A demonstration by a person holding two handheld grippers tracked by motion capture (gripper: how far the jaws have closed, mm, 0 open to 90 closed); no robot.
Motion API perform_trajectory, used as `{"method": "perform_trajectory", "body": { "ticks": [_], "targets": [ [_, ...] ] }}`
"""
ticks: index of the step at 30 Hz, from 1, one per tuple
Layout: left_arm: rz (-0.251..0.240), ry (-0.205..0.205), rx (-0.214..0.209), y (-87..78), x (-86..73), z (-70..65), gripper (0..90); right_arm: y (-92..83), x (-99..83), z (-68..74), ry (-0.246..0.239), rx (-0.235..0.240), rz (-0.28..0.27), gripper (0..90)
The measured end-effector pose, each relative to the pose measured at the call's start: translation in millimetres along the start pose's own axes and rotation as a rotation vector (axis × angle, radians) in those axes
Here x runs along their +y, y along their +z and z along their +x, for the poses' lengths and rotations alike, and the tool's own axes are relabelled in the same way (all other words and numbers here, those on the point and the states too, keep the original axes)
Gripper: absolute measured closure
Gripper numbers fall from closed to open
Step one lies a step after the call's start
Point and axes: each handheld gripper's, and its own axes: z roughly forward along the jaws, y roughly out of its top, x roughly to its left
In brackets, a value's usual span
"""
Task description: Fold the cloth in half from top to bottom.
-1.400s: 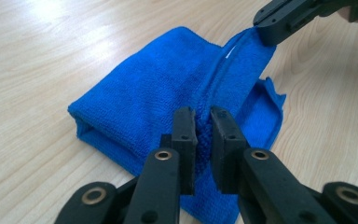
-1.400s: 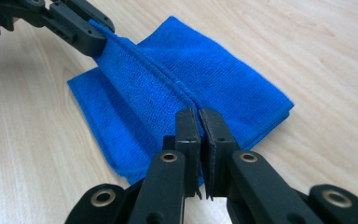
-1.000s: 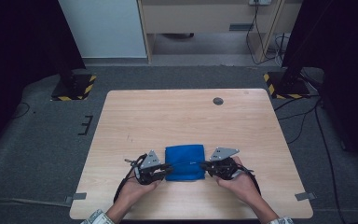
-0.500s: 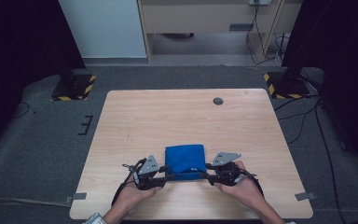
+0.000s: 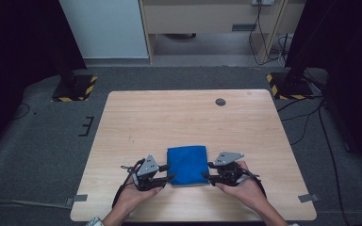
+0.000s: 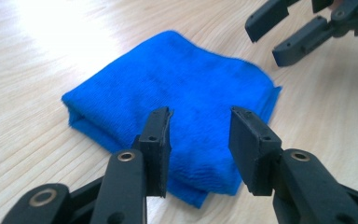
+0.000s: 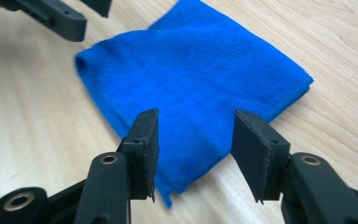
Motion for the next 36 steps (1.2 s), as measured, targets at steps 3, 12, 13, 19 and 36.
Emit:
{"method": "perform_trajectory", "body": {
  "ticks": [3,12,13,19,36],
  "targets": [
    [0.018,0.005,0.01,2.5,-2.3,1.9,58.7,8.1,0.1,-2.0,0.005,-0.013,0.015,48.8],
    [0.088,0.05,0.029,4.9,-8.6,0.1,57.7,14.5,-4.1,-3.1,0.001,-0.035,0.024,41.2],
    [0.08,0.046,0.03,4.3,-7.7,0.9,56.9,14.2,-4.2,-4.2,0.001,-0.038,0.022,38.9],
    [0.034,0.025,0.07,-0.1,0.4,7.1,43.9,14.3,0.4,-12.7,0.041,-0.075,-0.02,25.5],
    [0.025,-0.07,0.126,-4.0,22.1,37.8,10.4,24.9,21.8,-31.1,0.104,-0.104,-0.035,9.6]
  ]
}}
